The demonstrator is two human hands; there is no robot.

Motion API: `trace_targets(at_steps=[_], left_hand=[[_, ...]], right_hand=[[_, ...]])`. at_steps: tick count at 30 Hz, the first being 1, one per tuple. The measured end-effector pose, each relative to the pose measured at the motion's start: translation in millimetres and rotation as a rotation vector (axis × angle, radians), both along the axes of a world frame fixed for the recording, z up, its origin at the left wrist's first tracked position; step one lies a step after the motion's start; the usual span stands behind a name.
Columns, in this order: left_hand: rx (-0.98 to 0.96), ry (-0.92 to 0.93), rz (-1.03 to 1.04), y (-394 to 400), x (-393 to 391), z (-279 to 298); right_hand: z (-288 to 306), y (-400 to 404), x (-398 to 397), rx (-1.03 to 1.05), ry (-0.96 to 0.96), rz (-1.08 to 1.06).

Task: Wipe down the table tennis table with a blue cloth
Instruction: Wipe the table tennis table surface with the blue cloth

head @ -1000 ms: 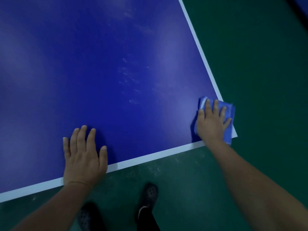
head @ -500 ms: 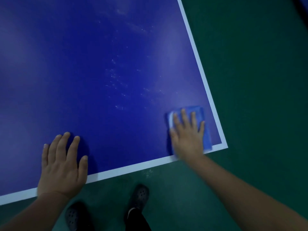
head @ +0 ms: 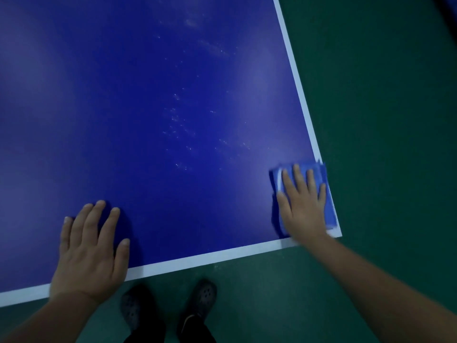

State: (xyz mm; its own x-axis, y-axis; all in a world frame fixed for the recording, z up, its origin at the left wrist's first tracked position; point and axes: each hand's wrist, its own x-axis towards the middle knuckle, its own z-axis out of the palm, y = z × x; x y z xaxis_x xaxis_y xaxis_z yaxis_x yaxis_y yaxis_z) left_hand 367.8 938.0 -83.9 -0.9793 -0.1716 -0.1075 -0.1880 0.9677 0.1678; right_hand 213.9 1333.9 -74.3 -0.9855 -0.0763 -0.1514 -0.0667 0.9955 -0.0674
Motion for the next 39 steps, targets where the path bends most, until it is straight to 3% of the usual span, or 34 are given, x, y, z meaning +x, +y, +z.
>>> trace_targets(at_steps=[3, 8, 11, 14, 17, 19, 23, 28, 30, 33, 34, 37, 39], left_hand=[[0.005, -0.001, 0.002, 1.4, 1.2, 0.6], [0.007, 0.018, 0.001, 2.6, -0.5, 1.2], [0.012, 0.029, 0.001, 4.3, -0.6, 1.3], [0.024, 0.018, -0.001, 0.8, 0.4, -0.8], [0.025, 0.014, 0.003, -0.7, 1.2, -3.2], [0.02, 0.007, 0.003, -0.8, 1.2, -2.6], [0.017, 0.005, 0.0, 0.9, 0.2, 1.5], [0.022, 0.006, 0.006, 4.2, 0.4, 6.7], [0.035, 0.009, 0.012, 4.9, 0.7, 8.0], [0.045, 0.005, 0.012, 5.7, -0.7, 8.9], [0.04, 0.0, 0.011, 5.1, -0.5, 8.9], [0.023, 0.002, 0.013, 5.2, 1.5, 8.6], [0.034, -0.002, 0.03, 4.4, 1.4, 9.0]], right_hand=[[2.5, 17.3, 36.0, 0.011, -0.094, 0.076], [0.9, -1.9, -88.6, -0.028, -0.011, -0.166], [-2.2, -16.4, -109.9, -0.084, -0.008, -0.216], [2.4, 4.9, -39.2, -0.017, -0.019, -0.105], [6.9, 32.8, 52.5, -0.004, -0.089, -0.118], [5.5, 41.0, 72.7, -0.018, -0.128, -0.148], [5.2, 25.0, 11.5, 0.035, -0.095, -0.171], [3.8, -20.1, -39.4, -0.059, -0.045, -0.299], [-1.0, -39.3, 1.2, -0.027, -0.026, -0.134], [-2.3, -33.8, 54.4, 0.048, -0.037, 0.302], [-2.4, -24.2, 46.4, 0.067, -0.052, 0.321], [2.7, -11.9, 11.6, 0.042, -0.109, -0.126], [2.0, -38.5, 16.2, 0.041, -0.081, -0.198]])
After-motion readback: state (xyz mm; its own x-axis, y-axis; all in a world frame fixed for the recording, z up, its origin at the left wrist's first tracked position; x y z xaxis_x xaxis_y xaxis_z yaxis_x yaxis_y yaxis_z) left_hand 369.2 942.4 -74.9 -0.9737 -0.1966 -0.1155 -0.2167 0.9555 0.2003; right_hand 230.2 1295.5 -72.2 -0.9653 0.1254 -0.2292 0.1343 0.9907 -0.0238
